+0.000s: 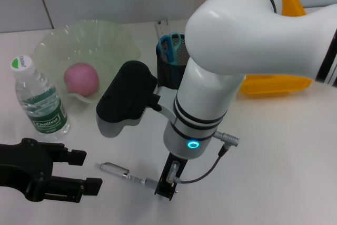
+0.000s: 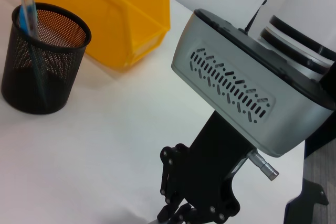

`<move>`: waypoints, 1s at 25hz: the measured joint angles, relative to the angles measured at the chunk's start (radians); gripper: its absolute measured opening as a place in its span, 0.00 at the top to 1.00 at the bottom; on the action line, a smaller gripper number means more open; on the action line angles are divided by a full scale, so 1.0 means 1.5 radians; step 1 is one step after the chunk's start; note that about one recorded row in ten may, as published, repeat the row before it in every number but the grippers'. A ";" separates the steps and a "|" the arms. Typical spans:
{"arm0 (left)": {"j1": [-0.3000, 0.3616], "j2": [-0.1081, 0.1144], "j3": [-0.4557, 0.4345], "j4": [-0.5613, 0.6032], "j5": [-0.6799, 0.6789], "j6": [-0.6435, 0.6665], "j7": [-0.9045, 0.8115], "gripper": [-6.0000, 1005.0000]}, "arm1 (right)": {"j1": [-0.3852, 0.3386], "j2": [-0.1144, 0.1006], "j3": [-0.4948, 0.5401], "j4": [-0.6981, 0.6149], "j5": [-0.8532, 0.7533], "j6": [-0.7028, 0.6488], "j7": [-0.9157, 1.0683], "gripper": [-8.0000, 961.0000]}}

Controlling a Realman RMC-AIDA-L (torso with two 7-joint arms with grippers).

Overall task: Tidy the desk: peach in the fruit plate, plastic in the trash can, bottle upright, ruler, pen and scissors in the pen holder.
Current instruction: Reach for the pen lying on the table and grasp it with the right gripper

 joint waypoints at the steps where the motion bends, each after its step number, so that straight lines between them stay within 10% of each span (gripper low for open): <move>1: 0.000 0.000 0.000 0.000 0.000 0.000 0.000 0.22 | 0.000 0.000 0.000 0.000 0.000 -0.001 0.000 0.93; 16: -0.002 0.001 0.003 -0.001 0.000 0.000 0.000 0.22 | 0.000 0.000 0.010 0.006 -0.003 -0.002 0.004 0.66; 25: -0.002 0.000 0.004 -0.002 -0.008 -0.003 0.001 0.22 | -0.001 0.000 0.007 0.006 -0.015 -0.001 0.004 0.66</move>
